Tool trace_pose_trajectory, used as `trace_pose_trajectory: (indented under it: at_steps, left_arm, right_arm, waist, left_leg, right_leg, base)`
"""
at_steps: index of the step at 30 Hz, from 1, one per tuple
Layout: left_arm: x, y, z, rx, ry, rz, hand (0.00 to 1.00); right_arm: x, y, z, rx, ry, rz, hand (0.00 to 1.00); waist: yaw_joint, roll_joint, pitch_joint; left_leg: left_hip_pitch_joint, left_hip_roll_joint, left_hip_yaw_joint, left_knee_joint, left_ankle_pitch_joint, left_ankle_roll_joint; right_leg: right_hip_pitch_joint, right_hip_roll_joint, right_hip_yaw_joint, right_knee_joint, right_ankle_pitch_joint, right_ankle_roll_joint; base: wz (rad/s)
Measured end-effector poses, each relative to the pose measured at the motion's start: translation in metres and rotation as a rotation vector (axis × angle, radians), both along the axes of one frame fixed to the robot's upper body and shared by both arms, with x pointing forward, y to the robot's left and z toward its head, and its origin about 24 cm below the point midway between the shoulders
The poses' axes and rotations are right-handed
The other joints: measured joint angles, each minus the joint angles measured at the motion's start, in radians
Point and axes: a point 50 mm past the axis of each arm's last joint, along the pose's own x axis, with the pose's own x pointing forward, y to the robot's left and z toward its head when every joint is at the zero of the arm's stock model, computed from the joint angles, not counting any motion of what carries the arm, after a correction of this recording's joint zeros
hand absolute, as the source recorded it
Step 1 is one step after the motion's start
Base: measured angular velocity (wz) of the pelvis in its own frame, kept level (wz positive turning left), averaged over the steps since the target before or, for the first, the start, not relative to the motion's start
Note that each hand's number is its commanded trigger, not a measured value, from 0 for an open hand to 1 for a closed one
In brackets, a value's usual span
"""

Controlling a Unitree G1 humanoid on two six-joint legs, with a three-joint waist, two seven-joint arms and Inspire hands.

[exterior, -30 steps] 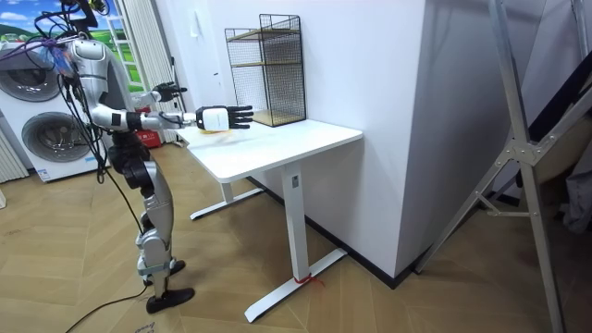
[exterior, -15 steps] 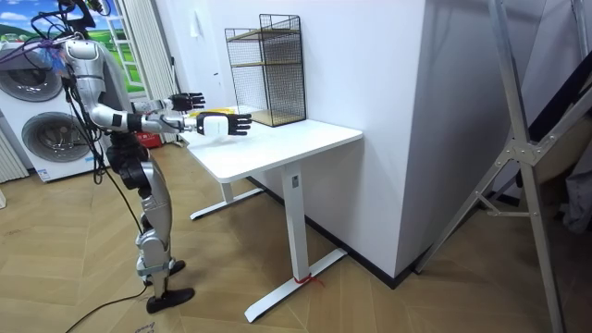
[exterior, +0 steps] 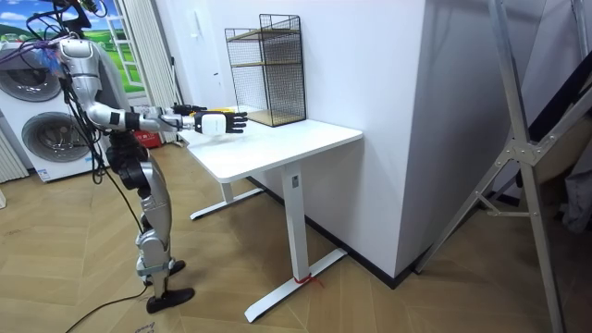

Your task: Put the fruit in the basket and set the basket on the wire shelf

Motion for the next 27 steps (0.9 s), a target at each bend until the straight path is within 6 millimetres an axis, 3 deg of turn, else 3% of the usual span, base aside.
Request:
trace_pose_trajectory:
  at_steps: [6,12,27]
  left_arm:
    - [-0.001,-0.003,-0.005,-0.032,0.019,-0.015,0.00]
    - [-0.001,-0.004,-0.006,-0.045,0.018,-0.019,0.00]
    - [0.003,-0.010,-0.002,-0.096,-0.016,-0.032,0.00]
  right_arm:
    - [0.000,0.010,-0.004,0.090,0.019,0.032,0.00]
    - [0.000,0.013,-0.004,0.160,0.012,0.036,0.00]
    - [0.003,0.041,-0.008,0.244,0.012,0.200,0.00]
  waist:
    - [0.002,0.012,-0.0040]
    - [0.001,0.020,-0.0005]
    - [0.004,0.023,-0.0031]
  left_leg:
    - [0.002,0.000,0.000,0.000,0.000,0.000]
    - [0.001,0.000,-0.002,0.000,0.000,0.000]
    - [-0.024,-0.001,-0.016,0.010,0.000,0.000]
  right_leg:
    - [0.004,-0.001,-0.004,0.000,0.000,0.000]
    - [0.003,0.000,-0.009,0.000,0.000,0.000]
    - [-0.016,-0.001,-0.029,0.000,0.000,0.000]
  base:
    - [0.00]
    - [0.00]
    - [0.03]
